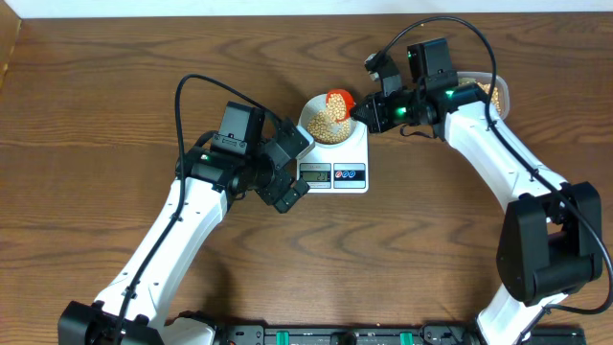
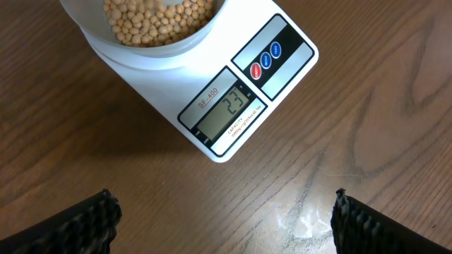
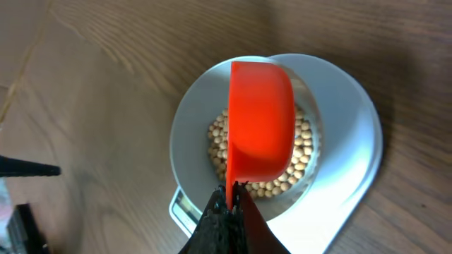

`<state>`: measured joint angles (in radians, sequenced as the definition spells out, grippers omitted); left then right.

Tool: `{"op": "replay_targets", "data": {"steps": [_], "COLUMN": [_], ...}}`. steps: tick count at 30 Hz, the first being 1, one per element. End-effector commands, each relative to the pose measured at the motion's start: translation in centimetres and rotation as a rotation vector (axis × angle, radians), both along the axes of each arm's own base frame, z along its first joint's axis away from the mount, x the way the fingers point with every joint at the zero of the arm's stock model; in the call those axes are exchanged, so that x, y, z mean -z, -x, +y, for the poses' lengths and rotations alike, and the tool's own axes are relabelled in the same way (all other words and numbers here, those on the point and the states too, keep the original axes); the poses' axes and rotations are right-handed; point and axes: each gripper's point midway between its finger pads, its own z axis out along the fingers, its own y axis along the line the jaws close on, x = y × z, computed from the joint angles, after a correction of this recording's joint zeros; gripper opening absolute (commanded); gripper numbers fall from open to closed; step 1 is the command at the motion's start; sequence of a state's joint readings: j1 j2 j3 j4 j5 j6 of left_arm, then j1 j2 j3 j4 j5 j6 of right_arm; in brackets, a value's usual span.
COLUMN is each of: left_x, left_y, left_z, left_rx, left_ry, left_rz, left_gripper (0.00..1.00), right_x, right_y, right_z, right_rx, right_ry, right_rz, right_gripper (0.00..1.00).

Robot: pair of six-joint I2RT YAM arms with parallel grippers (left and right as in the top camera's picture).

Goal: Scoop item into bowl and weigh 50g on scale
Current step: 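Tilt the scoop with the right gripper to pour soybeans into bowl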

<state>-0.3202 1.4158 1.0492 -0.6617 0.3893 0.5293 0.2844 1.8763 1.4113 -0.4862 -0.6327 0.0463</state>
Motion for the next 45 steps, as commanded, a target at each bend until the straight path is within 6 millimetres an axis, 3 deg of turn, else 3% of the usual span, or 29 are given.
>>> {"op": "replay_targets", "data": {"steps": [1, 45], "left_x": [-1.19, -1.19], "left_y": [-0.42, -0.42], "left_z": [-0.15, -0.15], "left_rx": [0.014, 0.014], "left_ry": [0.004, 0.004], "left_rz": [-0.040, -0.040], "left_gripper": [0.98, 0.98], "right_x": [-1.52, -1.23], "right_y": [-0.12, -0.20], "right_z": [0.48, 0.75], "right_rx": [-0.022, -0.055], "right_ry": [0.023, 0.077], "right_rz": [-0.072, -0.129], "right_gripper": [0.01, 0.01]}}
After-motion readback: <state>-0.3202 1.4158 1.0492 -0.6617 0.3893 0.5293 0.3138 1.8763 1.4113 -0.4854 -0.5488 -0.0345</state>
